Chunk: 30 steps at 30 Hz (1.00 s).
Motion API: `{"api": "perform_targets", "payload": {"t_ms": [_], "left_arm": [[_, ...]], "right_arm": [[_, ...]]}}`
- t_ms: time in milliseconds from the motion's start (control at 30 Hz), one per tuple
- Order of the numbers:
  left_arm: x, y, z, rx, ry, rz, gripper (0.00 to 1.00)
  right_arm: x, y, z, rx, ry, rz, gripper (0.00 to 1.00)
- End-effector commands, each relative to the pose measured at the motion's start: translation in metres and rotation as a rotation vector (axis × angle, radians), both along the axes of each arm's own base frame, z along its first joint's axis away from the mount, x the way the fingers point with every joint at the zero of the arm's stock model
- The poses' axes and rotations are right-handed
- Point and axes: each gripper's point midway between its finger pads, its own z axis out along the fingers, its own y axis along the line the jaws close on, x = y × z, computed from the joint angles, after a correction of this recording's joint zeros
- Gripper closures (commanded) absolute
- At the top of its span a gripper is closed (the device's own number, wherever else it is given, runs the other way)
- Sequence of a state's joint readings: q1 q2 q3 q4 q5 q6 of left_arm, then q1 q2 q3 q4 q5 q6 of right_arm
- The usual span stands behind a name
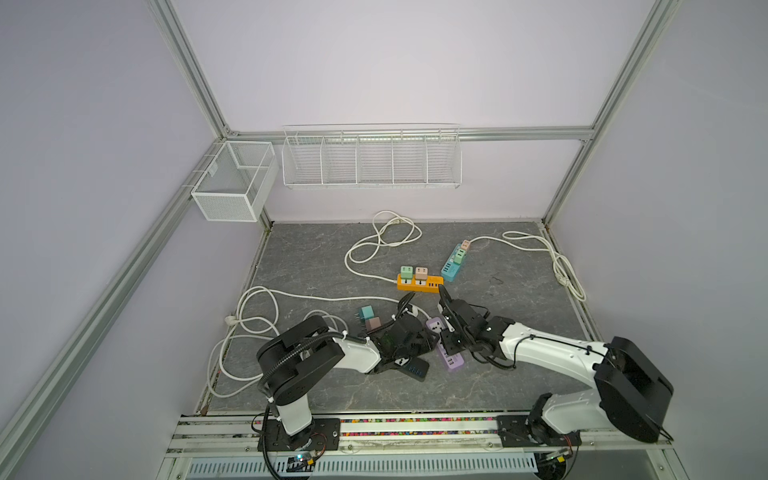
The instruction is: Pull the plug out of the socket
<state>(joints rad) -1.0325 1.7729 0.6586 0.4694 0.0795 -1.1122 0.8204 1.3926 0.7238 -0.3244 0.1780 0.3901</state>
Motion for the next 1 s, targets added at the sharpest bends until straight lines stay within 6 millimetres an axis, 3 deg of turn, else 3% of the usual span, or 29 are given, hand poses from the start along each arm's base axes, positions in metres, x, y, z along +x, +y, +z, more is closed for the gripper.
{"api": "perform_targets", "payload": {"t_ms": [0,100,333,567,800,967], "left_arm": [[-0.054,0.067,-0.098,0.368,0.229,-0.056,0.71],[-0.053,0.066,-0.097,0.37,0.227,-0.054,0.71],[-0.057,0.072,-0.1,0.384,0.232,-0.053,0.71],[-0.058,0.072,-0.105,0.392,0.239,-0.055,0.71],[-0.06,0.078,-0.109,0.408,0.249,-0.055,0.71],[-0.059,0.077,-0.109,0.405,0.244,-0.052,0.71]], "right_arm": [[0.018,0.038,0.042,0.135,-0.117,0.042,0.89],[0.012,0.049,0.04,0.122,-0.114,0.069,0.9],[0.029,0.022,0.041,0.129,-0.112,-0.026,0.9],[0.014,0.05,0.038,0.148,-0.1,0.056,0.91],[0.03,0.023,0.046,0.066,-0.186,-0.009,0.92],[0.022,0.039,0.044,0.101,-0.151,0.042,0.92]]}}
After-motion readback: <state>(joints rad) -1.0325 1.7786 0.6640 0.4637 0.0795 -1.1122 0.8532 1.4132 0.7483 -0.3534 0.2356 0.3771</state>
